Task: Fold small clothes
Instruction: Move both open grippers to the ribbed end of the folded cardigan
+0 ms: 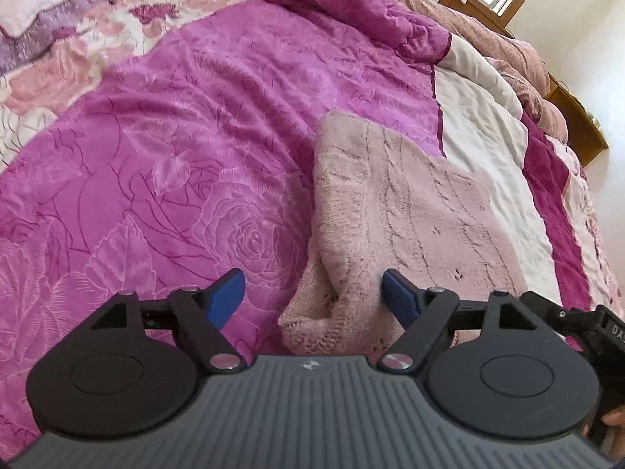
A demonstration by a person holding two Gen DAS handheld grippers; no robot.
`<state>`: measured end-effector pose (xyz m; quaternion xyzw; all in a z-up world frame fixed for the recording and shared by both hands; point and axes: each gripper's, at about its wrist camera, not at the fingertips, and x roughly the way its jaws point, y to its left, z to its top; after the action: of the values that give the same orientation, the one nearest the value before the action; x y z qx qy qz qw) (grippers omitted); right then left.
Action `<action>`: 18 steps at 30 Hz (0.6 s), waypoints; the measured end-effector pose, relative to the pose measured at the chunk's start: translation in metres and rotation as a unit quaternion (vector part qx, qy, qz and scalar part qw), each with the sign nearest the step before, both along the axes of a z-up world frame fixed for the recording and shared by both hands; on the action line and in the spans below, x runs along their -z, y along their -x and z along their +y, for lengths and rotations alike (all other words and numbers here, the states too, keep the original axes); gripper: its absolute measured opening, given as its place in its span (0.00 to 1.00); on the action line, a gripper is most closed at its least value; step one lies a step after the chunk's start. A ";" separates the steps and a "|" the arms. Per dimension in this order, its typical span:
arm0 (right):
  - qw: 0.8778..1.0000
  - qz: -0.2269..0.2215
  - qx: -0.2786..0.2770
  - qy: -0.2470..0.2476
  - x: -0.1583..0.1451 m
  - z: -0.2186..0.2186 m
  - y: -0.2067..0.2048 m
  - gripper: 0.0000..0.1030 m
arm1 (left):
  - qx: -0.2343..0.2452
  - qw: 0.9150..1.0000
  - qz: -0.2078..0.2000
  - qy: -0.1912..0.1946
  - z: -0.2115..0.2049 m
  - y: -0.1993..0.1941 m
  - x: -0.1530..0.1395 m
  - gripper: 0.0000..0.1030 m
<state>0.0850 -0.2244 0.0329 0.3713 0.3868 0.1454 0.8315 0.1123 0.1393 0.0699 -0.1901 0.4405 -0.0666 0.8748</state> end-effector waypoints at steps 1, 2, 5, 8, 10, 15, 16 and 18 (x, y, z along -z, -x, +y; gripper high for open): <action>1.000 0.007 -0.002 -0.013 0.005 0.000 -0.003 0.78 | -0.001 1.000 0.006 0.012 0.003 -0.003 0.003 0.82; 1.000 0.014 -0.003 -0.023 0.008 0.001 -0.005 0.79 | -0.004 1.000 0.014 0.028 0.007 -0.006 0.006 0.82; 0.999 0.012 -0.011 -0.028 0.013 0.005 -0.007 0.78 | -0.014 0.998 0.025 0.058 0.015 -0.011 0.010 0.82; 1.000 0.005 -0.023 -0.019 0.013 0.008 -0.009 0.78 | -0.003 0.998 0.022 0.059 0.014 -0.012 0.012 0.82; 0.999 0.002 -0.030 -0.016 0.014 0.008 -0.010 0.78 | 0.004 0.998 0.024 0.063 0.013 -0.014 0.014 0.82; 0.999 -0.006 -0.044 -0.014 0.016 0.007 -0.012 0.77 | 0.006 0.996 0.027 0.081 0.013 -0.018 0.019 0.83; 0.999 -0.007 -0.046 -0.015 0.016 0.006 -0.012 0.77 | 0.007 0.996 0.025 0.082 0.014 -0.017 0.020 0.83; 0.999 -0.009 -0.050 -0.016 0.018 0.005 -0.011 0.77 | 0.009 0.996 0.023 0.084 0.013 -0.018 0.021 0.83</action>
<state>0.0960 -0.2198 0.0152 0.3635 0.3953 0.1960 0.8205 0.1303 0.1525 0.0487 -0.2606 0.4547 -0.1068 0.8449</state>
